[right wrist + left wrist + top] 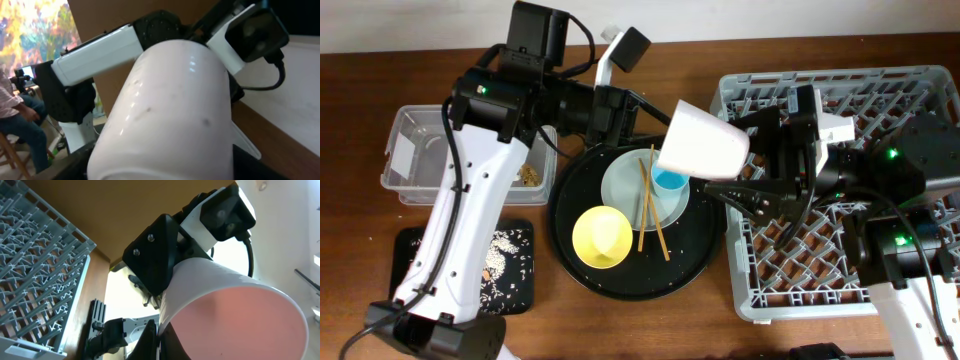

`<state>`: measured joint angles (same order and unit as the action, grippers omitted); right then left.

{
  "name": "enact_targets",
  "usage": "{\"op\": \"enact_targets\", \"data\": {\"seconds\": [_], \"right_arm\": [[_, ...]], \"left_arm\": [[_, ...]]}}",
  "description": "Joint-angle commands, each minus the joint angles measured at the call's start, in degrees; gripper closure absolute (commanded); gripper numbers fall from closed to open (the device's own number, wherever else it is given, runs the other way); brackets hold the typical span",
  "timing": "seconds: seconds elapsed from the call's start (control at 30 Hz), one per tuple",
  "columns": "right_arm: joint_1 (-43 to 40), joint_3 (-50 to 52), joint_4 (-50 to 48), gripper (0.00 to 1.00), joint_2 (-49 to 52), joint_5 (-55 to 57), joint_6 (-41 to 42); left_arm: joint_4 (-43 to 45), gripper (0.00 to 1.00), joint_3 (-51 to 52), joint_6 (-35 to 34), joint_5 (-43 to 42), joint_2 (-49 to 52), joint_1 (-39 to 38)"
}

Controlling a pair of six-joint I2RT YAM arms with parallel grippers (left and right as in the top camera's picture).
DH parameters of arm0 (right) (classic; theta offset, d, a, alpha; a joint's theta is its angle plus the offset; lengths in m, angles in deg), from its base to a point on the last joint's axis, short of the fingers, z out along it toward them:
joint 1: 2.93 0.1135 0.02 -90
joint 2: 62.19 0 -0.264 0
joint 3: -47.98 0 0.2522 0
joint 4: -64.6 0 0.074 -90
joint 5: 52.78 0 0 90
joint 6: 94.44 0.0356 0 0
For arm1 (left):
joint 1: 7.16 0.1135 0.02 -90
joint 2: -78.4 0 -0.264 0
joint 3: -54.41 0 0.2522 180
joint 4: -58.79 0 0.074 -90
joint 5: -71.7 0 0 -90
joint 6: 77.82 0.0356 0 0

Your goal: Sort waste into correct bins and load items into the dishwasher rack

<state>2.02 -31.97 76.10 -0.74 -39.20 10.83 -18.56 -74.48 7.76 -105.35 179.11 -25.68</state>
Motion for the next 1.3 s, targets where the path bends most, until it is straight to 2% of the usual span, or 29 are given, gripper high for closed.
{"op": "enact_targets", "data": {"seconds": [0.0, 0.2, 0.23, 0.27, 0.3, 0.43, 0.53, 0.6, 0.73, 0.83, 0.93, 1.0, 1.1, 1.17, 1.27], "right_arm": [[-0.2, -0.9, -1.8, 0.24, 0.0, -1.1, 0.3], [-0.2, -0.9, -3.4, 0.23, 0.1, -0.9, 0.7], [-0.2, -0.9, -3.4, 0.28, 0.1, -0.9, 0.7], [-0.2, -0.9, -3.4, 0.43, 0.1, -0.9, 0.7], [-0.2, -0.9, -3.4, 0.50, 0.2, -0.9, 0.7], [-0.2, -0.9, -3.3, 0.51, 0.9, -0.9, 0.7], [-0.4, -0.9, -3.1, 0.53, 1.9, -0.9, 3.1], [-2.6, -0.9, -3.1, 0.54, 2.8, -0.7, 6.1], [-11.3, -0.9, -3.1, 0.57, 5.6, 5.2, 17.2], [-16.7, -0.9, 1.1, 0.58, 7.1, 12.5, 18.0], [-19.8, -0.9, 9.0, 0.59, 9.1, 24.8, 12.2], [-19.9, -1.2, 19.3, 0.59, 9.7, 38.5, 2.7], [-19.9, -4.8, 31.8, 0.59, 10.5, 50.6, -5.2], [-19.9, -7.4, 39.6, 0.59, 12.5, 54.5, -9.4], [-17.9, -8.1, 43.3, 0.60, 16.3, 57.3, -12.1]], "left_arm": [[0.1, 1.00, -0.3, 1.0, 0.9, 0.0, -0.1], [0.1, 1.00, -0.3, 1.0, 0.9, 0.0, -0.9], [0.1, 1.00, -0.3, 1.0, 0.9, 0.0, -1.0], [0.1, 1.00, -0.3, 1.1, 0.9, 0.0, -1.0], [0.1, 1.00, -0.3, 1.0, 0.9, 0.0, -1.0], [0.1, 0.96, -0.3, 1.1, 7.2, 0.0, -0.7], [0.3, 0.79, -0.3, 1.0, 20.8, 0.0, 3.2], [0.3, 0.75, -0.3, 0.8, 27.9, 0.0, 7.1], [-0.3, 0.72, -0.3, 0.6, 30.0, 0.0, 13.4], [-1.5, 0.72, -0.3, 0.6, 32.6, 0.0, 14.6], [-3.5, 0.72, -0.3, 0.7, 37.2, 0.0, 14.6], [-4.6, 0.72, -0.3, 0.7, 40.3, 0.0, 14.6], [-5.7, 0.72, -0.3, 0.6, 44.5, 0.0, 14.6], [-6.1, 0.72, -0.3, 0.6, 48.6, 0.0, 14.5], [-6.2, 0.71, -0.3, 0.6, 53.8, 0.0, 13.6]]}}
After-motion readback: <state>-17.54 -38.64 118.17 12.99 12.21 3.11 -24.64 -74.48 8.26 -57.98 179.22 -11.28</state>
